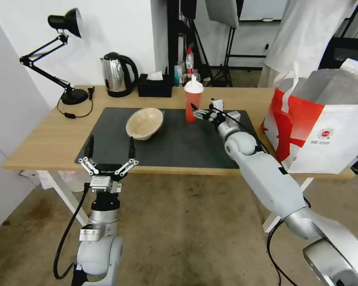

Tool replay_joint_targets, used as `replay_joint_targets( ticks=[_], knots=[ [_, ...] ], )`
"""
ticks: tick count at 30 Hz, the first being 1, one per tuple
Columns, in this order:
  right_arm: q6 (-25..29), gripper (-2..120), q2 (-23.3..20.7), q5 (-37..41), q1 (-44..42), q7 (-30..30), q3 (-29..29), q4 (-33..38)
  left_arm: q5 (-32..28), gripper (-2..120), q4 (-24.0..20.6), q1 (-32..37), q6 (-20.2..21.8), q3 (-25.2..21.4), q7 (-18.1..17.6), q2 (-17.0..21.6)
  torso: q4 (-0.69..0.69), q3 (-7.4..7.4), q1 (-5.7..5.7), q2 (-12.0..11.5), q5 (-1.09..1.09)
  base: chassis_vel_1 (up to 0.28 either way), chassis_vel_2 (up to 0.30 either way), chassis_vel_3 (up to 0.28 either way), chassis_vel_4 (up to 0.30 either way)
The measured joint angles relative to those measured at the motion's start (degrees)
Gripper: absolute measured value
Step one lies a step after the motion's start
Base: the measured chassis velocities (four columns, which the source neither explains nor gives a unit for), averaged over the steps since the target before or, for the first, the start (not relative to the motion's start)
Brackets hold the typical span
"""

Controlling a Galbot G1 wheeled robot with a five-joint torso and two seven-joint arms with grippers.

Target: Pick up the trash from the table and place it into the takeout bag.

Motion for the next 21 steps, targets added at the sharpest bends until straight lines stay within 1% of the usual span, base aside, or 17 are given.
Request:
replay_joint_targets(
  ticks=[21],
  knots=[
    [0.19,100,0.62,-0.13,1.60,-0.70,-0.52,-3.19,0.00,100,0.03,0.21,-0.38,-0.02,0.00,0.00,0.00,0.00,0.00,0.00,0.00,0.000,0.000,0.000,0.000]
  ],
)
